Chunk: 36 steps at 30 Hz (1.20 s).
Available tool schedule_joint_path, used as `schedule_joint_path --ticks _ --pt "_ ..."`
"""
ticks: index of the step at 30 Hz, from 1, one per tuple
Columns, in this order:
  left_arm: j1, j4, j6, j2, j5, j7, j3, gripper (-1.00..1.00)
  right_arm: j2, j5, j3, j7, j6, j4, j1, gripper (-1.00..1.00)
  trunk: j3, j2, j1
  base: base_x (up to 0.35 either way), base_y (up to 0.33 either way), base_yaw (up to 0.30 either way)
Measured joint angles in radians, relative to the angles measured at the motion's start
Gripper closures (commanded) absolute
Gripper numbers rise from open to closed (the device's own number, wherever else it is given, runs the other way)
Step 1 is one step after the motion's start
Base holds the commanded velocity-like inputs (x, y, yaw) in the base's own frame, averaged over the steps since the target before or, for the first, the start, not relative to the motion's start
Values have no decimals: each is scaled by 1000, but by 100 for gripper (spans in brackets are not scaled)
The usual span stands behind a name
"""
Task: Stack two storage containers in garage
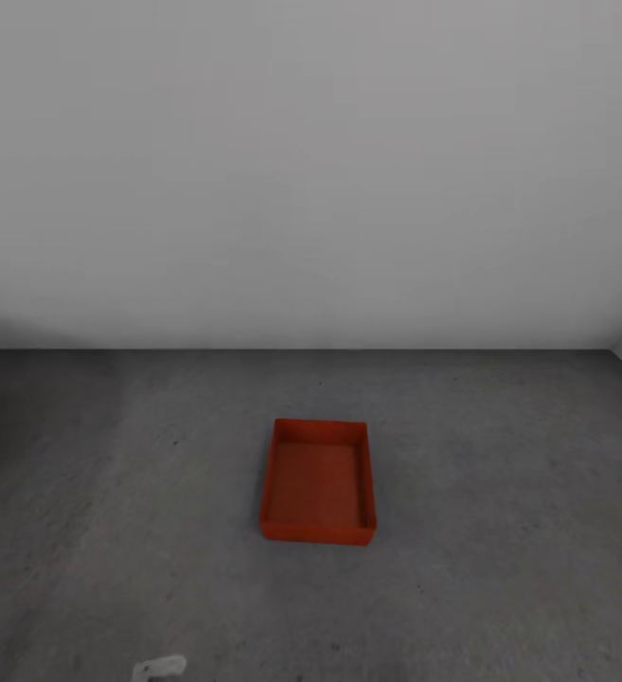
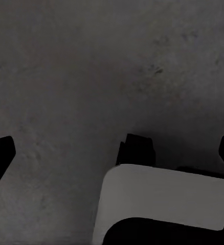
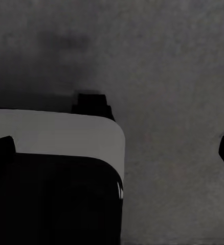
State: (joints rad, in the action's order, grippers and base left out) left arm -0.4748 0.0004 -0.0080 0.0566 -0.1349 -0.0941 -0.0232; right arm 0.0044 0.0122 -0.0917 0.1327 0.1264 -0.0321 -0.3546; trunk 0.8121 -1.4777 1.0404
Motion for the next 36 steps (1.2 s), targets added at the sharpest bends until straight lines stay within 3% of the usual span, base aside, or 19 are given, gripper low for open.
schedule_joint_path --ticks 9,36 --pt "44 0 -8 -3 1 20 0 -100 0 -1 0 -7 -1 -1 64 -100 -15 0 0 0 0 0" --pt "49 -2 -8 -5 5 20 2 -100 0 -1 0 -17 -1 -1 67 -100 -58 0 0 0 0 0"
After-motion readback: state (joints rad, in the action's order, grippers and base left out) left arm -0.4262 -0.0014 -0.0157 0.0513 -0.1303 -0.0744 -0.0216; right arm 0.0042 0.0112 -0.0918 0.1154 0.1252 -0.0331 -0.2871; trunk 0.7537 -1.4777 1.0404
